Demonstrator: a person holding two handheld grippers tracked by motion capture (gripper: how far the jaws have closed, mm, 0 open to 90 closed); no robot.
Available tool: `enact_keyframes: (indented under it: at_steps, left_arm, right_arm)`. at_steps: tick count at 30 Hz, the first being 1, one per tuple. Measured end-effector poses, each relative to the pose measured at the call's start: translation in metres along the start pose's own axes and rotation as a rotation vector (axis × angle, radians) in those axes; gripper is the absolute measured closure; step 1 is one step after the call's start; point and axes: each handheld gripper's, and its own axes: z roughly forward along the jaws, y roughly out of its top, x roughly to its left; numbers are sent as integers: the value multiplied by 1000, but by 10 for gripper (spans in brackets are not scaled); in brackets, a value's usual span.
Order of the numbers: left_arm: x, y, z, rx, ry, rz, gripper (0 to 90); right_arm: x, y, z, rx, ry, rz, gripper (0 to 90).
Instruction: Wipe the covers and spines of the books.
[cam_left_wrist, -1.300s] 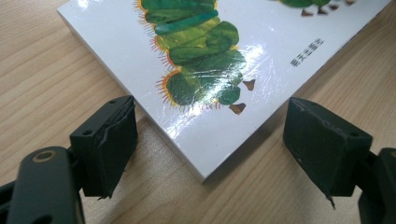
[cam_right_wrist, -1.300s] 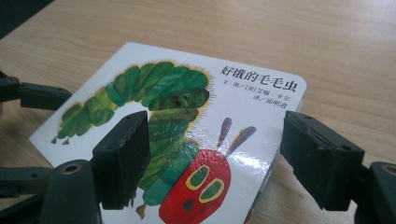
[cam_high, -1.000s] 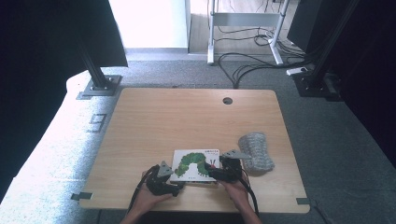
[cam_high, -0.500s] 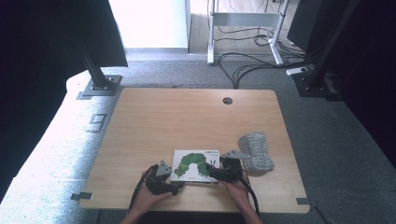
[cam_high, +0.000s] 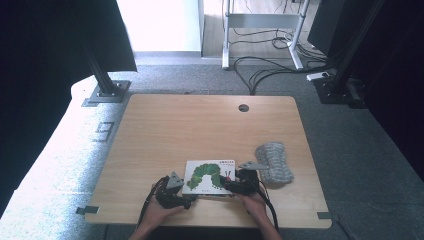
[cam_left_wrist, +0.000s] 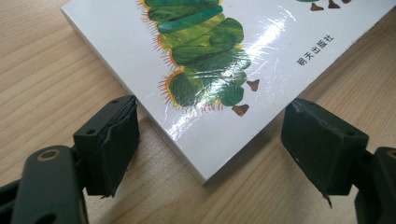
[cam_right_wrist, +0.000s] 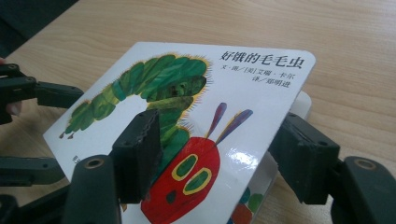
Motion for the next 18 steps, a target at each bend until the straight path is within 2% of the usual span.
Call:
enact_keyframes:
  at_steps: [4,9,14,18]
  left_arm:
    - [0,0,0,0,-1,0,196]
    - [5,0,-2,-7,-49,-31,193]
    - [7,0,-6,-19,-80,-32,194]
    - [8,2,-10,-40,-82,-32,195]
  right_arm:
    - [-1,1,-2,-19,15,-4,381]
    - [-2,1,-4,-38,27,-4,422]
    - [-4,2,-7,-55,42,-5,470]
    - [-6,2,-8,-60,47,-7,494]
